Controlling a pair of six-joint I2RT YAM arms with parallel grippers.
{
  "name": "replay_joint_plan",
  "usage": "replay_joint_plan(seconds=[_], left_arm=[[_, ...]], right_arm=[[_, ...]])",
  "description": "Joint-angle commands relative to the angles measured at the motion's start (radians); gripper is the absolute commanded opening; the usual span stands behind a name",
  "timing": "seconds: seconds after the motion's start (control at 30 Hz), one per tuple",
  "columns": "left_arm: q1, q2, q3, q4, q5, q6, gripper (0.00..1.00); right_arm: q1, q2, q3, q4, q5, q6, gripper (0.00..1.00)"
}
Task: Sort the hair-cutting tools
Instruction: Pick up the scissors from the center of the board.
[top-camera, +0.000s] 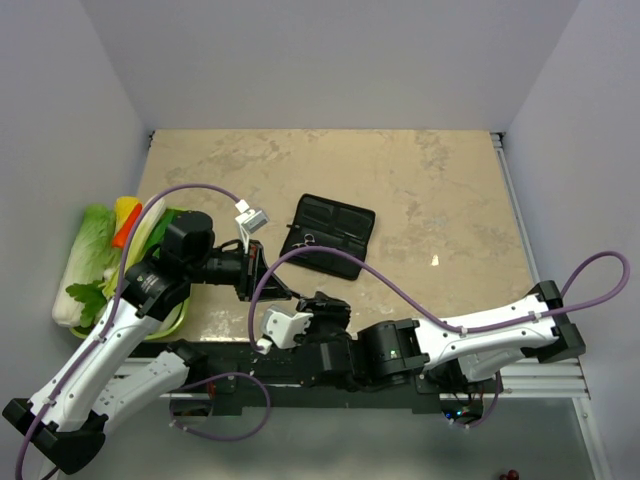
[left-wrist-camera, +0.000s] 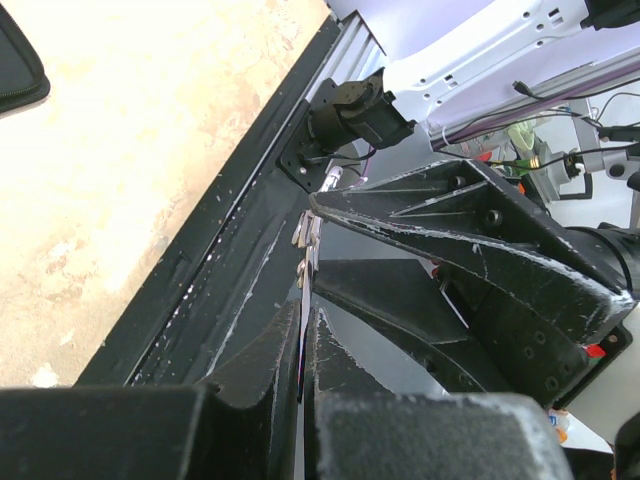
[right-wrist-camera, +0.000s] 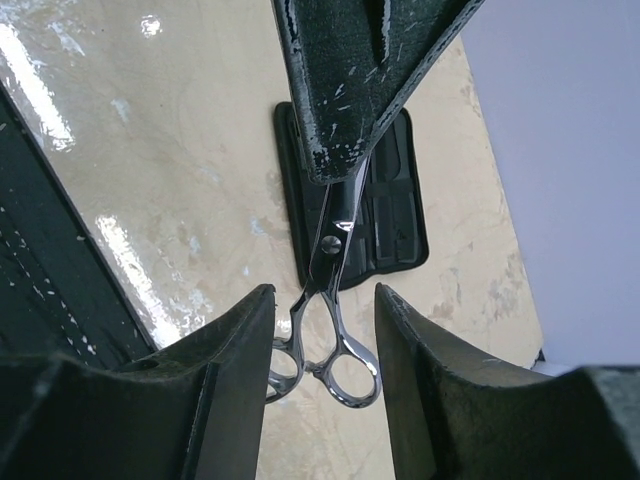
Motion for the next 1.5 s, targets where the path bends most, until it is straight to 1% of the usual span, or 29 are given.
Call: replay_joint_plan(seconds=[0.0, 0.27, 0.47, 0.67, 0.7, 0.93, 1.17, 1.2, 1.23, 1.27, 1.3, 1.33, 1.37, 1.4, 1.43, 1.47], left_arm=[[-0.005, -0.009, 0.035, 0.027, 0.029, -0.019, 0.00], [-0.004, -0.006, 0.047, 0.023, 0.031, -0.019, 0.00], [-0.004, -0.010, 0.055, 0.014, 0.033, -0.018, 0.00], [-0.004, -0.018, 0.058, 0.007, 0.033, -0.018, 0.00], [-0.005, -0.018, 0.061, 0.007, 0.033, -0.018, 0.00], [-0.004, -0.018, 0.067, 0.004, 0.034, -0.019, 0.00], [-0.004, -0.021, 0.047, 0.027, 0.031, -0.026, 0.00], [-0.004, -0.018, 0.043, 0.030, 0.031, -0.024, 0.01], [-0.004, -0.013, 0.039, 0.041, 0.022, -0.026, 0.07], [-0.004, -0.012, 0.033, 0.053, 0.022, -0.027, 0.16], [-0.004, -0.007, 0.033, 0.061, 0.017, -0.026, 0.18], [-0.004, -0.004, 0.039, 0.050, -0.034, -0.016, 0.22], [-0.004, 0.002, 0.055, 0.041, -0.065, -0.006, 0.36], [-0.004, 0.010, 0.062, 0.032, -0.099, 0.013, 0.41], [-0.004, 0.011, 0.070, 0.014, -0.169, 0.019, 0.45], [-0.004, 0.013, 0.079, 0.014, -0.199, 0.022, 0.61]], right_arm=[[0.007, -0.024, -0.017, -0.001, 0.037, 0.041, 0.47], [0.007, -0.024, -0.040, -0.001, 0.035, 0.056, 0.47], [0.007, -0.025, -0.049, -0.009, 0.041, 0.065, 0.43], [0.007, -0.030, -0.060, -0.013, 0.048, 0.074, 0.34], [0.007, -0.030, -0.063, -0.017, 0.048, 0.078, 0.31], [0.007, -0.027, -0.089, -0.023, 0.071, 0.088, 0.24], [0.008, -0.024, -0.089, -0.026, 0.075, 0.081, 0.25], [0.007, -0.025, -0.086, -0.029, 0.075, 0.076, 0.25], [0.005, -0.025, -0.083, -0.032, 0.077, 0.070, 0.25], [0.004, -0.025, -0.083, -0.032, 0.083, 0.067, 0.25], [0.001, -0.028, -0.080, -0.035, 0.081, 0.062, 0.26], [-0.010, -0.031, -0.078, -0.035, 0.078, 0.058, 0.26], [-0.016, -0.031, -0.077, -0.039, 0.074, 0.056, 0.26], [-0.024, -0.033, -0.077, -0.049, 0.068, 0.056, 0.26], [-0.045, -0.033, -0.075, -0.055, 0.063, 0.059, 0.26], [-0.055, -0.036, -0.075, -0.059, 0.058, 0.062, 0.26]])
